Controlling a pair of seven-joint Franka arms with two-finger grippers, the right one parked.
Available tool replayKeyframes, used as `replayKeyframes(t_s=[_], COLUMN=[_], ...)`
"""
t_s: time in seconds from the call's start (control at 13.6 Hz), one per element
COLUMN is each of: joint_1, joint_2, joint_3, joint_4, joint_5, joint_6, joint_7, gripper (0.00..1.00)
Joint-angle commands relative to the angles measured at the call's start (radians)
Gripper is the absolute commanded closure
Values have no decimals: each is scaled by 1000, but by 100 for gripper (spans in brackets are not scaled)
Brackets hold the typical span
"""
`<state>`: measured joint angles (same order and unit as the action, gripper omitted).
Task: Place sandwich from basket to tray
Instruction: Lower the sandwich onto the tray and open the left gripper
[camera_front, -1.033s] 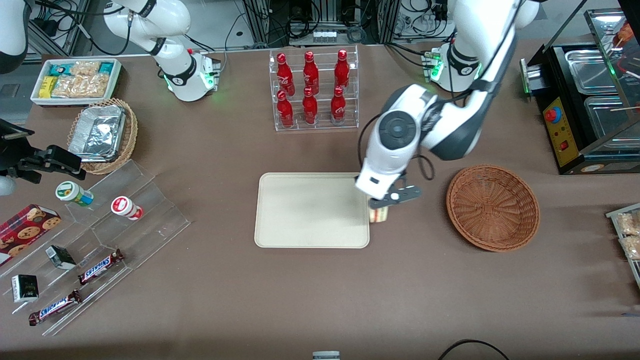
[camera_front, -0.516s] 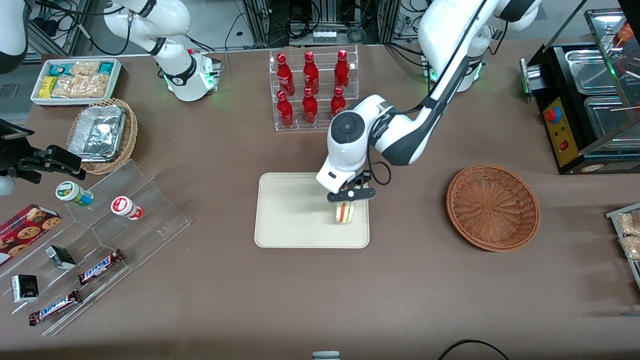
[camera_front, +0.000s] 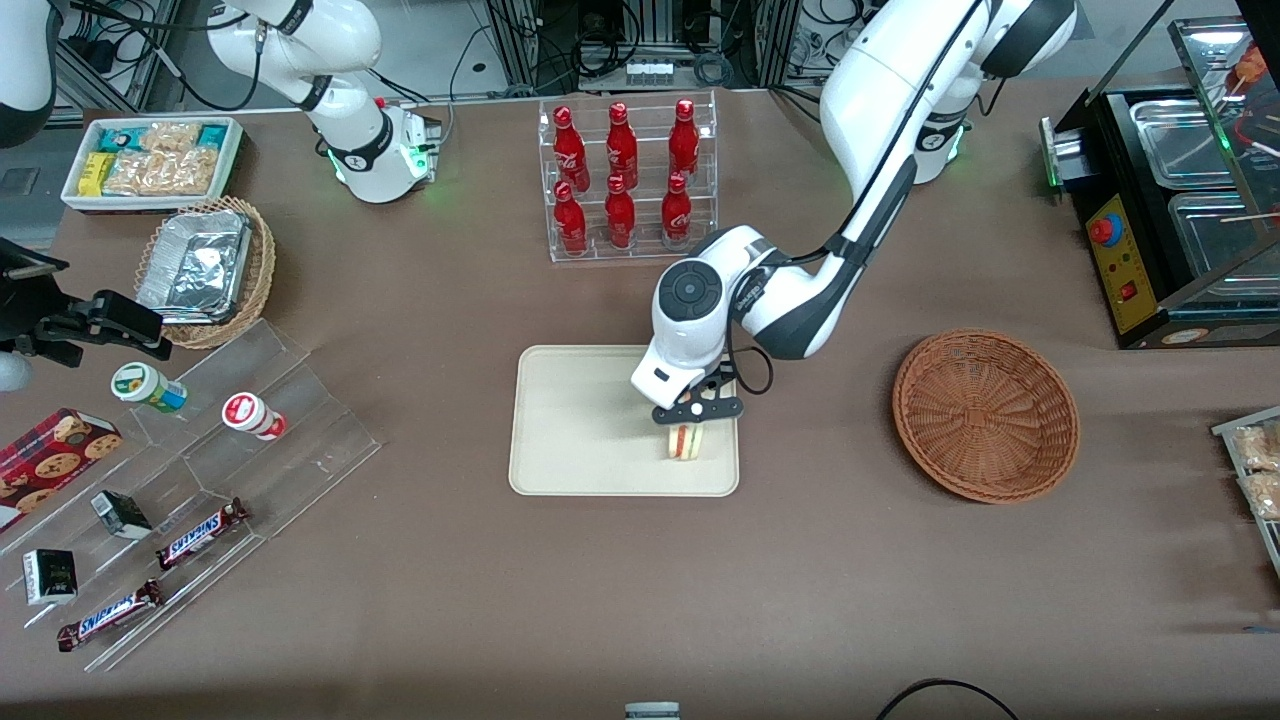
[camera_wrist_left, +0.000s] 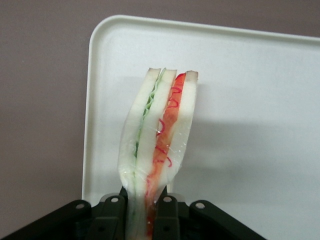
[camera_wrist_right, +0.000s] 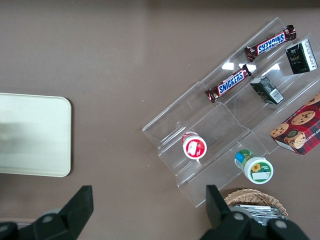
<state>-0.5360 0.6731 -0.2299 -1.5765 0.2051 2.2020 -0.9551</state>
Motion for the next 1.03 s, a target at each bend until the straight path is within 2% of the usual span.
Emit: replayKeyframes(t_s=[0.0,0.22,0.3,0.37,0.44,0.66,0.81,0.96], joint_1=[-22,-22,-22,-22,-21,-10,-7,-2], joint_2=[56,59,59,59,54,-12,-81,-156], joint_3=[14,12,12,12,12,12,12,17], joint_4=[61,61,58,58,59,58,58,59], joint_5=[60,62,62,59,54,36,-2,-3], joint_6=[-8,-8,-8,-8,-10,-43,-120,-194], joint_7=[-77,-97,-100,-100,-105,-116,-129,-178], gripper=[79,79,69,26,0,0,0,0])
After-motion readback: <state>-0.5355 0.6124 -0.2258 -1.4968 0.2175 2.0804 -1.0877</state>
